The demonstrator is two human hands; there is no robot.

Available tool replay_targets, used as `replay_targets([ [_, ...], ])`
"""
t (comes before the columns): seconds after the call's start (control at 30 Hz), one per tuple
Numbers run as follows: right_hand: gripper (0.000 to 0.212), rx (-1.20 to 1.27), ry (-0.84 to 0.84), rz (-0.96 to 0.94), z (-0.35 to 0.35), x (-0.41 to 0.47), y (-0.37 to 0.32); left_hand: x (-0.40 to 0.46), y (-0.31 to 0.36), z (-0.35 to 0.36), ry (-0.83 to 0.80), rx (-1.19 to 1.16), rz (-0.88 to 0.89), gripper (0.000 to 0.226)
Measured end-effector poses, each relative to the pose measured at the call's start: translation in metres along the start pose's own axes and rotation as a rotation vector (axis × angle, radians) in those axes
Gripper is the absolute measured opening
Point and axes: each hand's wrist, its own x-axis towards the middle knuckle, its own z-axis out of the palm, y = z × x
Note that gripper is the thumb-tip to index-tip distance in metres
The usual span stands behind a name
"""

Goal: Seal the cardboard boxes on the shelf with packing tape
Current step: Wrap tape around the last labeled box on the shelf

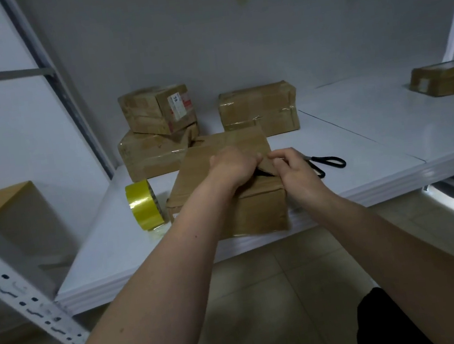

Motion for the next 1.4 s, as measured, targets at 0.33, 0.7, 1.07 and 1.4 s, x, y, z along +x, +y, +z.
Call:
replay_targets([
  [0.33, 0.007, 0.252, 0.024, 0.105, -0.002, 0.012, -0.001, 0.006, -0.009, 0.012, 0.116, 0.156, 0.026, 0.053],
  [0.7, 0.01, 0.35, 0.068, 0.23, 0.004, 0.03, -0.008, -0.003, -0.012, 0.006, -0.051, 0.124, 0.08, 0.048],
  [1.07, 0.006, 0.312, 0.073, 0.235, 0.009, 0.034, -0.002, -0.021, -0.016, -0.016, -0.194, -0.153, 0.115, 0.015],
  [1.4, 0.015, 0.295, 0.072, 0.184, 0.009, 0.026, -0.002, -0.056, -0.037, 0.007, -0.006, 0.335, 0.455, 0.048],
])
